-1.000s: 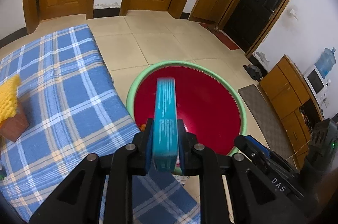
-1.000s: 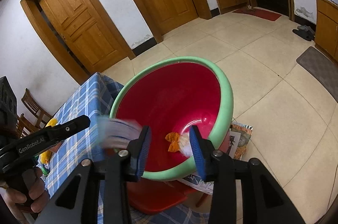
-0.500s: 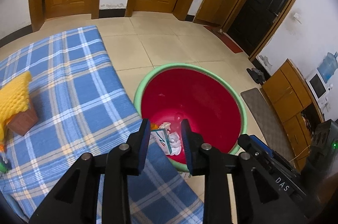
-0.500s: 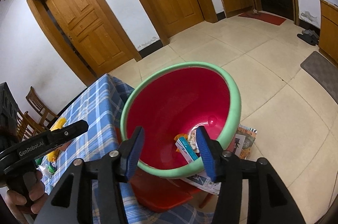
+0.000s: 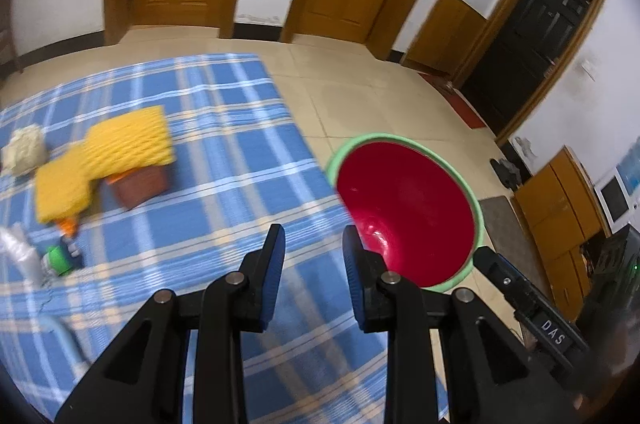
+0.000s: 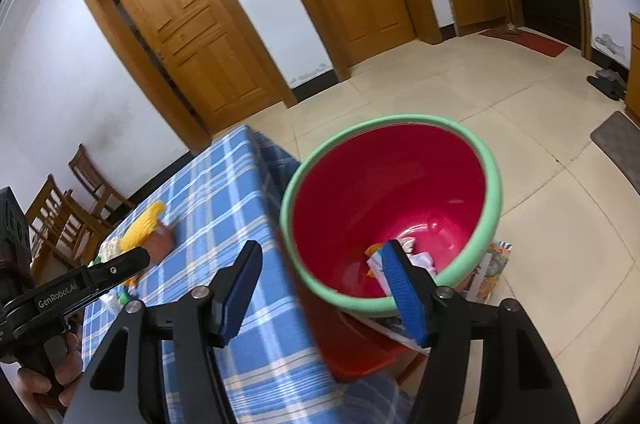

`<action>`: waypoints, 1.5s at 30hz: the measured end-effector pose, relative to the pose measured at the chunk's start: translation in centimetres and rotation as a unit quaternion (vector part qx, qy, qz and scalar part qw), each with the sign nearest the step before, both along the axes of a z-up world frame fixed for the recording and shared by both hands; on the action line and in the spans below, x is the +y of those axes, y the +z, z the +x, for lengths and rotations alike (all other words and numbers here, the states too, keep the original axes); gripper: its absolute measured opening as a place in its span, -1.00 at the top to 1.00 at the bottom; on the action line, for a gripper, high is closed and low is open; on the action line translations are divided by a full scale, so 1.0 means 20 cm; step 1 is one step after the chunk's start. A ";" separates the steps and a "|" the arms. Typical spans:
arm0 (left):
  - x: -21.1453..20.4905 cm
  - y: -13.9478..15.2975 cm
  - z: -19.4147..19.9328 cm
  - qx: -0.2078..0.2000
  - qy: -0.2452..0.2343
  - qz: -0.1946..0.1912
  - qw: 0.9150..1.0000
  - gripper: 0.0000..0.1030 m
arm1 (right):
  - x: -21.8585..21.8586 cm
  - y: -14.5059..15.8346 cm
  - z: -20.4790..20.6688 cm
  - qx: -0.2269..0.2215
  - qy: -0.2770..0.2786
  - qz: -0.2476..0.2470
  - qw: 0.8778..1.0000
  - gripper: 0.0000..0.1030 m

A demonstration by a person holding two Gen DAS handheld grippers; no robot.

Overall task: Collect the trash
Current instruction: 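Move the left tool to the light blue plastic hook and grasp it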

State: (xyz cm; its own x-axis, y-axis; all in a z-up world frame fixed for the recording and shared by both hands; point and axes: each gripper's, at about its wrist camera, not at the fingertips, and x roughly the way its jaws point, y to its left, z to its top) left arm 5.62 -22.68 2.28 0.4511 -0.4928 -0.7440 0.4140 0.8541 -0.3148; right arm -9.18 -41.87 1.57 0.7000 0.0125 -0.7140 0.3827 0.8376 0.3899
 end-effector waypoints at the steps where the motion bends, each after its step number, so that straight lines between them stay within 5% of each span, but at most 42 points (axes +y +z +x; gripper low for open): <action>1: 0.04 0.00 -0.01 0.001 0.008 0.001 1.000 0.44 | 0.02 0.00 0.00 0.000 0.007 -0.001 1.000 -0.29; 22: 0.72 -0.19 -0.16 0.041 0.154 0.033 0.987 0.44 | 0.36 0.05 0.04 -0.006 0.080 -0.016 0.997 -0.38; 39: 0.81 -0.36 -0.15 0.061 0.158 0.040 0.985 0.44 | 0.46 0.03 0.08 0.006 0.090 -0.012 0.996 -0.40; 45: 0.82 -0.36 -0.15 0.049 0.153 0.039 0.986 0.67 | 0.51 0.02 0.10 0.010 0.101 -0.013 0.995 -0.40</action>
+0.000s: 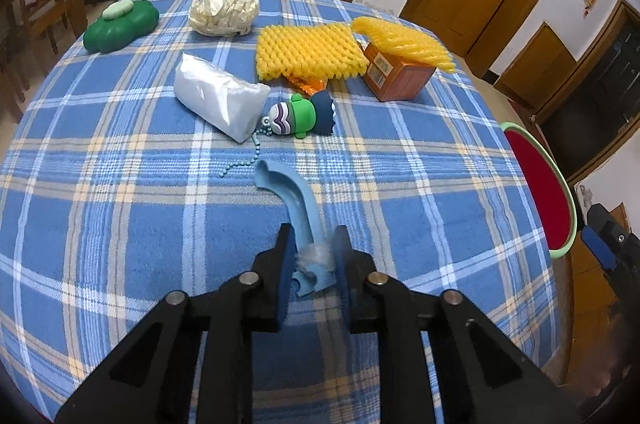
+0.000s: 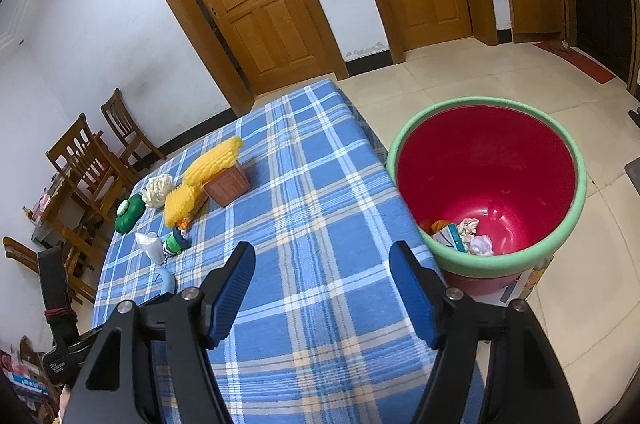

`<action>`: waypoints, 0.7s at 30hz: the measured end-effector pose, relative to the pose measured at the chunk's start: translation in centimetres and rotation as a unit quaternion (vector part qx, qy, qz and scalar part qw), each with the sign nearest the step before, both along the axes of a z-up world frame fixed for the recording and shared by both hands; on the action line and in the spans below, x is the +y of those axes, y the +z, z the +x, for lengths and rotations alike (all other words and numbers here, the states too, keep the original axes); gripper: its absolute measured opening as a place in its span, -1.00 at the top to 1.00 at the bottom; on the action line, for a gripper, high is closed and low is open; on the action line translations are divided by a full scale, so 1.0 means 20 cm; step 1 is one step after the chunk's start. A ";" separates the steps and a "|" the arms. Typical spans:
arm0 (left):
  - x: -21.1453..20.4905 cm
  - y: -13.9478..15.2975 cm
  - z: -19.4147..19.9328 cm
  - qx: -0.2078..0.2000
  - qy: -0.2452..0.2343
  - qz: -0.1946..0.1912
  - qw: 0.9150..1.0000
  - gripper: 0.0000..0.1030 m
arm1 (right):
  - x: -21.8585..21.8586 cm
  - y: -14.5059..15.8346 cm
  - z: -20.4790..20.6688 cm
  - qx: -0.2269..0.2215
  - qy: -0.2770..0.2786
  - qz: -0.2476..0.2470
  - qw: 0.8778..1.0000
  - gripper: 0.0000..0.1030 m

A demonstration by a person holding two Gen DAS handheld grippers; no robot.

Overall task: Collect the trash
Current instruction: 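Move the left tool to the light blue plastic hook and grasp it, then lift the light blue hook off the table with the left tool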

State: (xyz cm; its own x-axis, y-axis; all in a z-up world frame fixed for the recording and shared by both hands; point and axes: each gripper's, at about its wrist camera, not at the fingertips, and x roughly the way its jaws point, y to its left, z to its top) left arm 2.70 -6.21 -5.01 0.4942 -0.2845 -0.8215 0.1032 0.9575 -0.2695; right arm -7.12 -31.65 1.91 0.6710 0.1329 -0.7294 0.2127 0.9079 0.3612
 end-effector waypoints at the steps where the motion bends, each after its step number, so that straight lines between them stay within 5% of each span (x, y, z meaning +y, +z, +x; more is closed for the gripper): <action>1: 0.00 0.00 0.00 -0.001 -0.001 -0.002 1.000 0.69 | 0.01 0.00 0.01 0.001 0.002 0.000 1.000 -0.40; 21: 0.35 0.19 0.05 -0.067 0.054 -0.061 0.994 0.74 | 0.36 -0.01 0.25 0.013 0.072 -0.006 0.997 -0.41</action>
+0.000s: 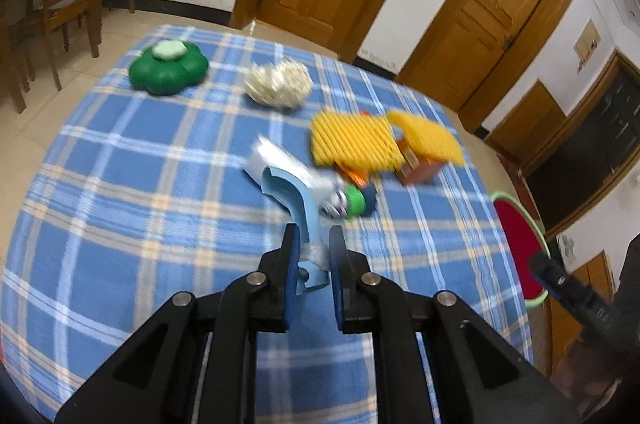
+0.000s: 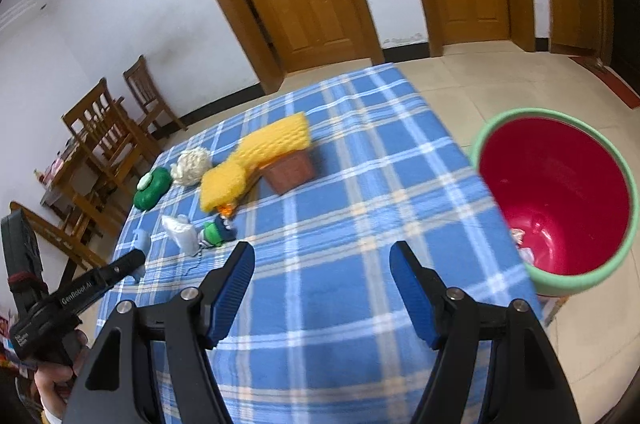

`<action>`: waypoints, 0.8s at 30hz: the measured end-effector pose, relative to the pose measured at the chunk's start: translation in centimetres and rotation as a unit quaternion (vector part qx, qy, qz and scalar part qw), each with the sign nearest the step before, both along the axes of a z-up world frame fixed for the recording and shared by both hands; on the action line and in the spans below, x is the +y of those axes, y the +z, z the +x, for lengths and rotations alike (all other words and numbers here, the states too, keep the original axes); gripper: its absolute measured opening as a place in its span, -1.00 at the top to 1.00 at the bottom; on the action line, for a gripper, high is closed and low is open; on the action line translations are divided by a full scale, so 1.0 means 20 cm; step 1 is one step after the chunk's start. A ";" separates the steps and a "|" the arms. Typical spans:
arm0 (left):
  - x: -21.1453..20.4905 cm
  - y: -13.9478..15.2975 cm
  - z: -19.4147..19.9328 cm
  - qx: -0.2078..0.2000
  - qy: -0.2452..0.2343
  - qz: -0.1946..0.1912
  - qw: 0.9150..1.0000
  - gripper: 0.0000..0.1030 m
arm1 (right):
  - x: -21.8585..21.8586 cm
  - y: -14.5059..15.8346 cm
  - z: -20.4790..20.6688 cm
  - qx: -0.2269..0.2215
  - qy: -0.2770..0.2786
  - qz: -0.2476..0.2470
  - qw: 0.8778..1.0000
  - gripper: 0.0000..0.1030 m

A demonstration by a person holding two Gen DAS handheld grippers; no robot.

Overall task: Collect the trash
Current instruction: 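Lift the light blue hook off the table with the left tool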

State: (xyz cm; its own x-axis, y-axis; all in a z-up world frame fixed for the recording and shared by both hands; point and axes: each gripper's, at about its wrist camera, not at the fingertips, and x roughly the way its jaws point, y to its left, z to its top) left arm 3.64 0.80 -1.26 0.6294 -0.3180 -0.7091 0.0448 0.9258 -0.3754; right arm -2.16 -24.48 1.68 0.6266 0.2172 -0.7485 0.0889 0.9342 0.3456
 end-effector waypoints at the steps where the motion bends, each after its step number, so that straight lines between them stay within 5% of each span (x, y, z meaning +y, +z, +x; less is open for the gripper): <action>1: 0.02 0.01 0.01 -0.002 0.004 -0.001 1.000 0.74 | 0.02 0.00 0.02 0.001 0.005 0.000 1.000 -0.41; 24: 0.33 -0.10 0.10 0.005 0.071 -0.013 0.997 0.74 | 0.57 -0.24 0.38 0.051 0.127 -0.052 0.989 -0.52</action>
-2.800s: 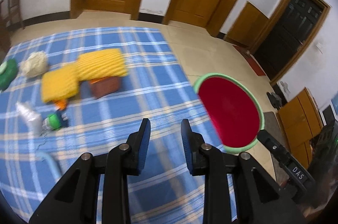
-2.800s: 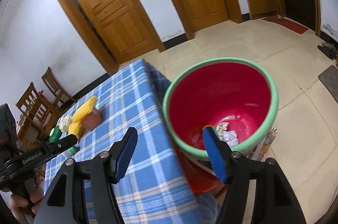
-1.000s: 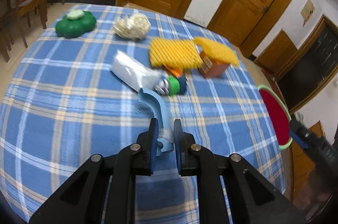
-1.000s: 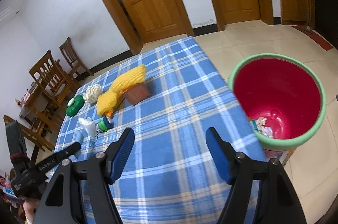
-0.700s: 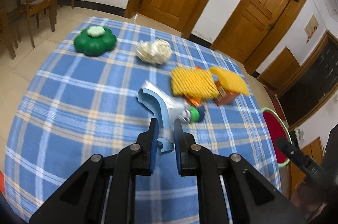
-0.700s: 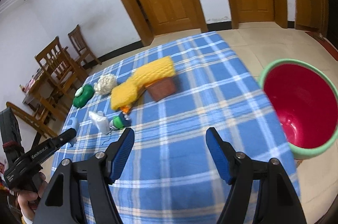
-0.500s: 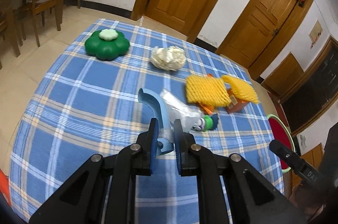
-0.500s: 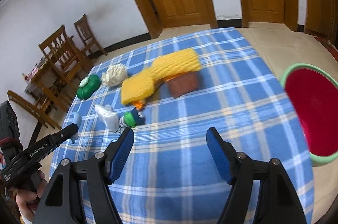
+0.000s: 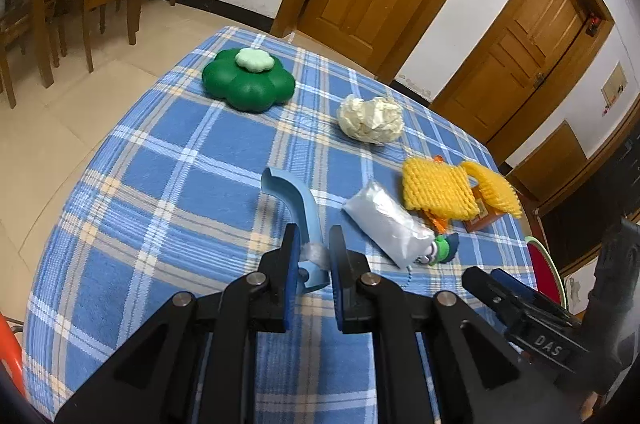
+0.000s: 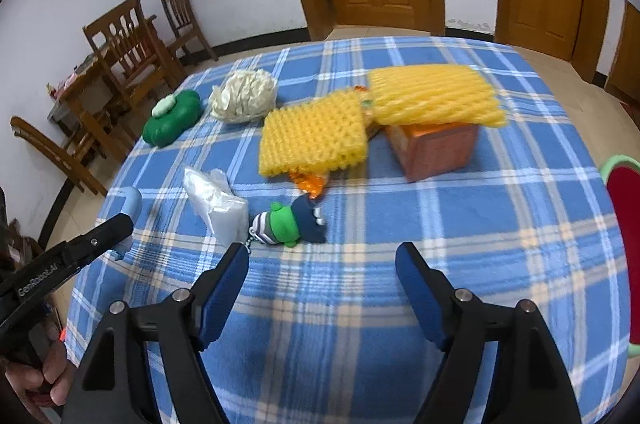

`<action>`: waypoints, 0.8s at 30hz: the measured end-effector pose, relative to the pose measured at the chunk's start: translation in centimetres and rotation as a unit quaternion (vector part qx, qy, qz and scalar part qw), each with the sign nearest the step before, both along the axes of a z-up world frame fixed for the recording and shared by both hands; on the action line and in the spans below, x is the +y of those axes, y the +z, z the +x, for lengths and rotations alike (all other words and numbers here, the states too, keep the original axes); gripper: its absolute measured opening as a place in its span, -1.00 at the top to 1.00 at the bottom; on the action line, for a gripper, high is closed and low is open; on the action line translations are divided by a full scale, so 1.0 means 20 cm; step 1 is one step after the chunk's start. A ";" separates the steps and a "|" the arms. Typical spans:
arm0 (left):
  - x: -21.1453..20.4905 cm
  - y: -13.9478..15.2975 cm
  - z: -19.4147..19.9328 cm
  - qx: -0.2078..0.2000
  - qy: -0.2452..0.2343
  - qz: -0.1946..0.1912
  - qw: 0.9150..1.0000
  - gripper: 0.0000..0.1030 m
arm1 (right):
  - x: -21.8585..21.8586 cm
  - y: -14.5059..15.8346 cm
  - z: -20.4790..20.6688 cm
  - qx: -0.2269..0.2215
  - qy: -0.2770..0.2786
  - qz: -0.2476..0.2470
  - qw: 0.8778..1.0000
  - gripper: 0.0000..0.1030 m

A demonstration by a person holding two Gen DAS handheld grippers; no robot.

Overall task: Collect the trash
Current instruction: 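Lift the light blue hook off the table with the left tool, then grasp the green striped toy figure with the right tool while the left tool holds the hook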

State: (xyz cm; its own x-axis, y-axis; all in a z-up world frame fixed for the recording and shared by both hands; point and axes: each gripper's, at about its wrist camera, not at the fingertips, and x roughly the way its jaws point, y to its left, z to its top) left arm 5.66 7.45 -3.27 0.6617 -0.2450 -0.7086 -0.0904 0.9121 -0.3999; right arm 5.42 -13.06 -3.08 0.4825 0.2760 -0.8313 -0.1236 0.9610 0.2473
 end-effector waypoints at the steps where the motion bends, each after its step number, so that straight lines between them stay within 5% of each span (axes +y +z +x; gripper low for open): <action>1: 0.01 0.00 0.00 0.001 0.001 -0.001 1.000 0.74 | 0.01 -0.01 0.01 0.001 0.003 -0.002 1.000 -0.52; 12: 0.03 -0.04 0.02 0.008 0.008 -0.007 1.000 0.74 | 0.12 -0.05 0.07 -0.012 0.026 -0.036 0.999 -0.54; 18: 0.03 -0.05 0.02 0.009 0.007 -0.006 1.000 0.74 | 0.15 -0.05 0.08 -0.024 0.042 -0.041 0.998 0.01; 24: 0.01 -0.05 0.01 0.009 0.005 -0.005 1.000 0.74 | 0.13 -0.04 0.06 -0.023 0.043 -0.030 0.998 0.09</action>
State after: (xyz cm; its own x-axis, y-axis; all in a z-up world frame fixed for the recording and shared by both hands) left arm 5.91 7.74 -4.18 0.6509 -0.2455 -0.7183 -0.1076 0.9069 -0.4075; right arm 6.59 -10.40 -3.95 0.4977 0.2684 -0.8248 -0.2172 0.9592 0.1811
